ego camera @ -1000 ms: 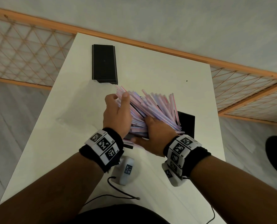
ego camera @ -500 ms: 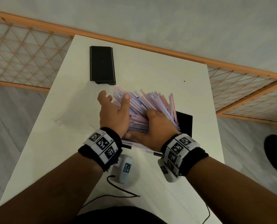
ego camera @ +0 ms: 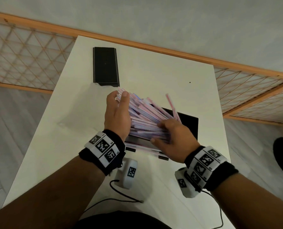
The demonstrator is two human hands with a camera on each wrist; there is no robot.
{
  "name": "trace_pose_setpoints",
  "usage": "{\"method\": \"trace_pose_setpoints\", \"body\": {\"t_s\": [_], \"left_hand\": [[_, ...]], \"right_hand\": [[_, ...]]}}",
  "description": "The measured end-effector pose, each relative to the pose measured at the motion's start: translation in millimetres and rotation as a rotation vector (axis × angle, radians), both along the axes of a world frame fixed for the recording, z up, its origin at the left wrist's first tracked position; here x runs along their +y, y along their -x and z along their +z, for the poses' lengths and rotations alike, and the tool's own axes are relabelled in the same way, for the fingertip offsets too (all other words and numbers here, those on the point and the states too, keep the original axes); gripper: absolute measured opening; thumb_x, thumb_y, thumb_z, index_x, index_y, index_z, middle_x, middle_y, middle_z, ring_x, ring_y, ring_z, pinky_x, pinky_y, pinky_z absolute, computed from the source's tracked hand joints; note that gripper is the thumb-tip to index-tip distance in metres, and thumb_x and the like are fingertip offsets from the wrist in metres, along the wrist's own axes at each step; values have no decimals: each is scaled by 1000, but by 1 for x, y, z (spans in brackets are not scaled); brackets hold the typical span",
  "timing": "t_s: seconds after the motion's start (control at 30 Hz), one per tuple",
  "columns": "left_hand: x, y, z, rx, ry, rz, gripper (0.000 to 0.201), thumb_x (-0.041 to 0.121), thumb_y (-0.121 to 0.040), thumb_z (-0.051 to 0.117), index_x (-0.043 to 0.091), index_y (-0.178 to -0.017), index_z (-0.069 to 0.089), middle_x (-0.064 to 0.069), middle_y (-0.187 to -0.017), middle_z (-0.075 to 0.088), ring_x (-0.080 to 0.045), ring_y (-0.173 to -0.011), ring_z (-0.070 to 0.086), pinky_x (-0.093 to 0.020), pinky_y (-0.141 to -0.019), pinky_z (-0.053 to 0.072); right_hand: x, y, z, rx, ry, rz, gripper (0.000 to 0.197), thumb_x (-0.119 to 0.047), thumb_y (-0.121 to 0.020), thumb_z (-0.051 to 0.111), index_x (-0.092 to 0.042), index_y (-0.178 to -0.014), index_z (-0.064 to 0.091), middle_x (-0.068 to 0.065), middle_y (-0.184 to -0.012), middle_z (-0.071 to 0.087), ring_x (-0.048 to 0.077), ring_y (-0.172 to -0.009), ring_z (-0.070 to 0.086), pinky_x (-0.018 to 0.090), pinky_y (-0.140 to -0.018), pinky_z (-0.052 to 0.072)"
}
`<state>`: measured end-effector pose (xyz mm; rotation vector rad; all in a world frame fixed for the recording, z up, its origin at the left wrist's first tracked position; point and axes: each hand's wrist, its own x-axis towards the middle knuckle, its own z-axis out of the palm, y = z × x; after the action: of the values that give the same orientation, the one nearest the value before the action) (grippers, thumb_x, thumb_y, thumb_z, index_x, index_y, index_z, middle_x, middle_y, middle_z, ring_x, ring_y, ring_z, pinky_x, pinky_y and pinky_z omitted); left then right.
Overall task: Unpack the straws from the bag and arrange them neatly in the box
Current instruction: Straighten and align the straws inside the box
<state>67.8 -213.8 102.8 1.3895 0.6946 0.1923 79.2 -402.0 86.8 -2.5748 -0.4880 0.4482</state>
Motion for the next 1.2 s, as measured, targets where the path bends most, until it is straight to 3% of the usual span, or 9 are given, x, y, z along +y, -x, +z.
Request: {"method": "trace_pose_setpoints", "body": {"t_s": [0.23,0.33,0.47,0.57,0.73,0.83,0.97,1.07,1.2], "left_hand": [[2,3,-2,10,-16,-28,75,70,-83,42,22,-139,43,-8,-141,55,-26,-127,56,-48,-110,46],[2,2,-7,35,-44,-37,67,66,-91,44,24,-142,39,-4,-141,53,-25,-128,55,-49,-111,45],[-2,-1,-11,50,-110,-75,48,51,-105,42,21,-142,37,12,-113,59,-15,-108,62,-39,-100,52],[-1,-1,-11,75,-136,-80,47,50,-105,40,20,-142,36,3,-119,62,-21,-109,64,-39,-98,54],[0,2,-10,78,-129,-87,50,51,-105,37,21,-145,33,-4,-138,53,-20,-117,56,-35,-104,46],[1,2,-10,78,-115,-78,50,50,-106,37,20,-145,34,-6,-141,53,-20,-117,56,-34,-101,46],[1,-1,-12,66,-66,-62,50,54,-104,39,19,-141,38,-7,-136,57,-18,-109,60,-28,-89,50],[1,-2,-11,59,-44,-27,75,74,-84,38,22,-139,40,-9,-138,57,-26,-120,59,-44,-103,50],[3,-2,-7,51,11,20,81,74,-77,40,21,-138,42,-11,-135,59,-25,-115,62,-50,-102,51]], "right_hand": [[-10,-9,7,-317,-42,-170,43,-55,-72,72,-19,-79,49,-3,-78,51,19,-71,48,28,-64,35],[-14,-13,9,-249,-3,-222,42,-43,-76,79,-12,-96,58,1,-90,59,23,-83,55,27,-71,37],[-2,-16,-6,-87,-5,-82,43,-35,-88,69,-14,-124,61,4,-114,65,23,-107,59,21,-84,36],[1,-19,-11,-139,-1,-112,24,-20,-93,61,-17,-116,70,5,-100,71,25,-96,63,17,-74,31],[-3,-26,5,-246,-27,-166,15,-19,-94,61,-13,-86,72,6,-73,70,31,-75,64,27,-63,37],[1,-20,31,-381,-117,-94,20,-23,-95,56,-11,-84,69,6,-72,67,29,-70,62,35,-63,50],[9,-15,59,-511,-164,-25,18,-20,-94,57,-13,-97,73,5,-79,69,27,-73,63,34,-65,50],[15,-10,54,-381,-119,30,28,-32,-93,56,-18,-111,72,4,-91,70,27,-84,63,32,-75,48],[13,-1,26,-73,72,58,82,-76,-75,49,-16,-130,57,5,-120,63,24,-112,57,31,-94,45]]}}
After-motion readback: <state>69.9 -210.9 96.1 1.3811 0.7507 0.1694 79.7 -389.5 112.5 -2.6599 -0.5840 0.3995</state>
